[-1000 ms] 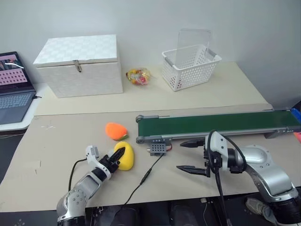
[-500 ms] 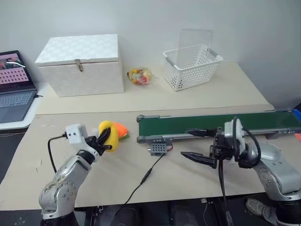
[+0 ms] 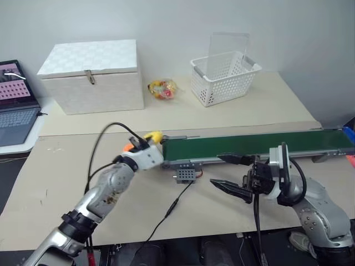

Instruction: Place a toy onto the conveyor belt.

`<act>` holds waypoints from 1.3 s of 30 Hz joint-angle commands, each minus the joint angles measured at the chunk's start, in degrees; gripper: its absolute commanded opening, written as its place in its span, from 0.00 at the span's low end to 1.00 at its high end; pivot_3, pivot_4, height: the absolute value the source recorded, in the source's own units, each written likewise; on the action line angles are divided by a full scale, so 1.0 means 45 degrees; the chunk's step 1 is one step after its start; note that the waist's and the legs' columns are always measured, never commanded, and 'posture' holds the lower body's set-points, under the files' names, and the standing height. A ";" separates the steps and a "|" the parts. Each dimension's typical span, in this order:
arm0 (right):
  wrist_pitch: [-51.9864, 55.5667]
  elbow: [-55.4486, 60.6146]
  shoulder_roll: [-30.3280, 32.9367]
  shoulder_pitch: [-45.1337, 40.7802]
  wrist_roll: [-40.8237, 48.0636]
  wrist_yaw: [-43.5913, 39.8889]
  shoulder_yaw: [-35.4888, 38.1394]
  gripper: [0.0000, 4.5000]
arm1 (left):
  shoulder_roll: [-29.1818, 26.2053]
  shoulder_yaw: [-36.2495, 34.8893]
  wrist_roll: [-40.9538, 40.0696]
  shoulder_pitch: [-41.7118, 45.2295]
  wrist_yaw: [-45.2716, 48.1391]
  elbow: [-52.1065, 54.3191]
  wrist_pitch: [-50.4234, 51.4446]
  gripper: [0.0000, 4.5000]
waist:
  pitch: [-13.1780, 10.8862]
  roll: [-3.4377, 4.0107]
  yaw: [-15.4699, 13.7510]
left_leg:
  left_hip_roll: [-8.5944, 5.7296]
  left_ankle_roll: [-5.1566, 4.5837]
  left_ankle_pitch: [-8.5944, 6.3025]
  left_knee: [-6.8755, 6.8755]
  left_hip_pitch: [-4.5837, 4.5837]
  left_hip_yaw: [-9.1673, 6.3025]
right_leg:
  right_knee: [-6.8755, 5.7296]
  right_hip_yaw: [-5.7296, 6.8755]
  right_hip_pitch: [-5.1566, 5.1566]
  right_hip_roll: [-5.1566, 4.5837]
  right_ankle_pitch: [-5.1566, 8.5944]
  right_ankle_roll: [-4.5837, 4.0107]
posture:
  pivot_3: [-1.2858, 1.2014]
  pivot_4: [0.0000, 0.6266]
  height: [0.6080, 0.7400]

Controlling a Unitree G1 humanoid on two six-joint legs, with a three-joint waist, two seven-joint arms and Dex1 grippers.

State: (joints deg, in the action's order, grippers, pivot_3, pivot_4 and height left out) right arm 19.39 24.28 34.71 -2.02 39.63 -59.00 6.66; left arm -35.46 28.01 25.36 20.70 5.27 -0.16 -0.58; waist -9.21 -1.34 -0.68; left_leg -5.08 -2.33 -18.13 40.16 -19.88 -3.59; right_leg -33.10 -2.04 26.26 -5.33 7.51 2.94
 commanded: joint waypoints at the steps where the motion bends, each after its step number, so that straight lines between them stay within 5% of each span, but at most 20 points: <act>1: -0.0036 0.0404 -0.0013 -0.0169 0.0309 0.0018 0.0094 1.00 | 0.0308 0.0535 0.1844 0.0929 -0.0541 -0.0799 -0.1880 0.19 | -0.0001 0.0000 -0.0017 | 0.0001 0.0000 0.0000 -0.0001 -0.0005 -0.0001 | 0.0001 0.0001 0.0001 -0.0003 0.0000 0.0000 | 0.52 0.24 1.00; 12: -0.0031 0.0416 -0.0028 -0.0134 0.0418 0.0163 0.0186 1.00 | 0.1032 0.0825 0.3655 0.1815 -0.0851 -0.3631 -0.3853 0.19 | 0.0001 0.0002 0.0006 | -0.0001 -0.0019 -0.0008 0.0010 0.0008 0.0006 | -0.0011 -0.0002 -0.0011 -0.0007 -0.0002 0.0006 | 0.52 0.24 1.00; 15: -0.0039 0.0421 -0.0019 -0.0106 0.0395 0.0170 0.0185 1.00 | 0.1110 0.0524 0.3297 0.1702 -0.0664 -0.3689 -0.4120 0.35 | 0.0002 0.0004 -0.0003 | -0.0001 -0.0038 -0.0018 0.0013 0.0019 0.0006 | -0.0018 -0.0001 -0.0019 -0.0008 -0.0003 0.0008 | 0.52 0.24 1.00; 22: -0.0028 0.0368 0.0008 -0.0156 0.0363 0.0121 0.0137 1.00 | 0.1221 0.0118 0.3299 0.1545 -0.0183 -0.3712 -0.4111 0.91 | 0.0018 0.0028 -0.0001 | -0.0001 -0.0050 -0.0023 0.0014 0.0073 0.0008 | -0.0023 -0.0003 -0.0063 -0.0008 -0.0005 0.0013 | 0.52 0.24 1.00; 24: -0.0018 0.0326 0.0014 -0.0200 0.0361 0.0104 0.0129 1.00 | 0.1247 0.0039 0.3286 0.1493 -0.0032 -0.3634 -0.4120 0.99 | 0.0020 0.0031 -0.0002 | -0.0001 -0.0057 -0.0028 0.0012 0.0114 0.0009 | -0.0022 -0.0003 -0.0106 -0.0009 -0.0004 0.0014 | 0.52 0.24 1.00; 39: 0.0043 0.0142 0.0068 -0.0341 0.0262 0.0110 0.0116 1.00 | 0.0555 -0.1126 0.2494 0.0226 0.2024 -0.1673 -0.3792 0.99 | 0.0022 0.0037 0.0136 | 0.0010 -0.0118 -0.0067 -0.0007 0.0219 0.0009 | -0.0008 -0.0003 -0.0224 -0.0005 0.0020 0.0047 | 0.52 0.24 1.00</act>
State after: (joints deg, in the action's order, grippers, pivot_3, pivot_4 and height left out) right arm 19.40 24.11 34.72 -3.10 39.61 -58.50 6.33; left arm -31.82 22.37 36.77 24.02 11.37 -7.93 -18.34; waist -9.11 -1.17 -0.07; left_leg -5.03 -2.86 -18.43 40.11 -18.89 -3.55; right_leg -33.13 -2.06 25.25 -5.35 7.60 3.16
